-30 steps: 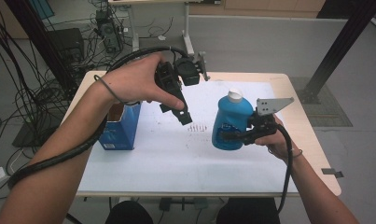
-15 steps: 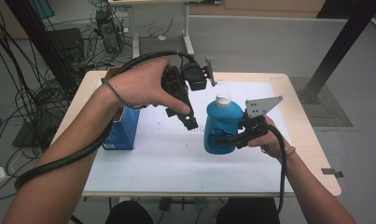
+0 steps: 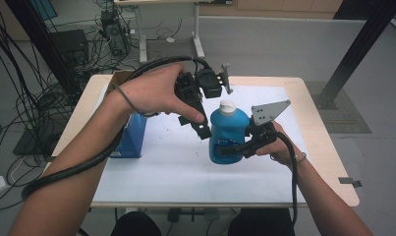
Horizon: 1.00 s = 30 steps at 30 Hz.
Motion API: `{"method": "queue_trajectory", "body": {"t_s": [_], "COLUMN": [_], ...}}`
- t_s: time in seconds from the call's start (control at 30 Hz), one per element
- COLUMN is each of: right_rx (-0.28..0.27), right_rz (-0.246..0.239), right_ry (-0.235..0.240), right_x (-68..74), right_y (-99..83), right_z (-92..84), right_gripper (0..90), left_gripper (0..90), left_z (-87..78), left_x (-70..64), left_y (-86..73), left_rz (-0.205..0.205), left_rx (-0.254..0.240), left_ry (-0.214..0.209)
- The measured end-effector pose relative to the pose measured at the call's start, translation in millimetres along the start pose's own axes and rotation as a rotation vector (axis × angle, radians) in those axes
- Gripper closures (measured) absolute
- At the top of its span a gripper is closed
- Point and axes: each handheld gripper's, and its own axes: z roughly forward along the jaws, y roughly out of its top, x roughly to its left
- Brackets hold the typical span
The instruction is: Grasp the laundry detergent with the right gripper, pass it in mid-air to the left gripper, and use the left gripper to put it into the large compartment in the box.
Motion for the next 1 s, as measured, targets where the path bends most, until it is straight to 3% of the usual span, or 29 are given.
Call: {"method": "queue_trajectory", "body": {"t_s": [1.0], "right_rx": [0.025], "right_rz": [-0.031], "right_ry": [0.066], "right_x": [-0.2], "right_y": [10.0], "right_z": [28.4], "right_gripper": [44.0], "left_gripper": [9.6], "left_z": [7.2], "left_x": [-8.4], "left_y": [13.7], "left_rz": [0.040], "left_rx": [-0.018], "left_ry": [-0.015]}}
